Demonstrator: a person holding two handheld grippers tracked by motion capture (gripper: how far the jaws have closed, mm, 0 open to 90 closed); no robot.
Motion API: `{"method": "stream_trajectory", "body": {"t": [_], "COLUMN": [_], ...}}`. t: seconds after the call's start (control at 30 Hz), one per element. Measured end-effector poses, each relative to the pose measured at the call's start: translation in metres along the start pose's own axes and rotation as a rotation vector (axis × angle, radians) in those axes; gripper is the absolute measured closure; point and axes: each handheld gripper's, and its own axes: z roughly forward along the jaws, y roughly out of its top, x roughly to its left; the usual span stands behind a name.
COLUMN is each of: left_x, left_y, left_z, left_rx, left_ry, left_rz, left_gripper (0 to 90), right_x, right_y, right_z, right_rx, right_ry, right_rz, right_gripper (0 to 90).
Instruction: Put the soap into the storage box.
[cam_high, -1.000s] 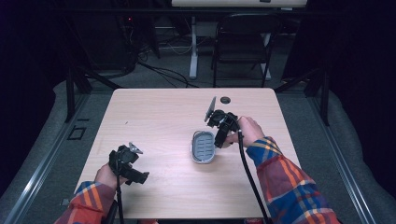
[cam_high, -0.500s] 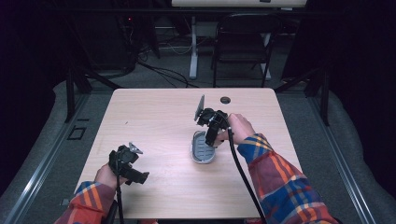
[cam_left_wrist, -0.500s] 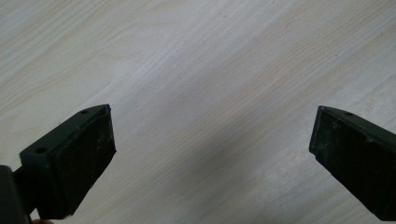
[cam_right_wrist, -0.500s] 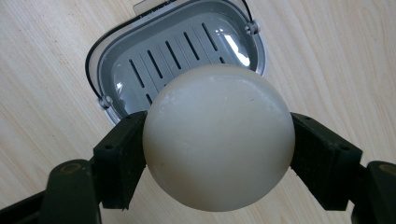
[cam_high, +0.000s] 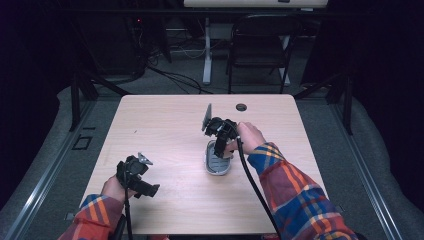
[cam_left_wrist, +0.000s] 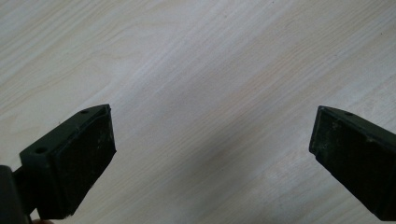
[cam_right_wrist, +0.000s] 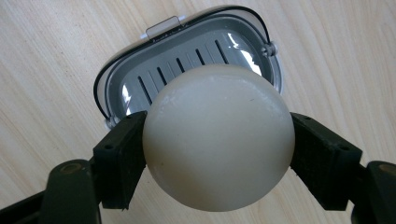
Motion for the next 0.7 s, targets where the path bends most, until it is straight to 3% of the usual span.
{"method": "stream_trajectory", "body": {"t": [0.7], "left_x": [0.0], "left_y": [0.0], "left_z": [0.0], "left_rx": [0.001], "left_ry": [-0.001], "left_rz": [0.0], "left_gripper": [0.3], "right_x": [0.01], "right_y": [0.016], "right_z": [0.022], "right_rx": [0.017], "right_ry": [0.024], "right_rz": [-0.024], "right_gripper": [24.4]}}
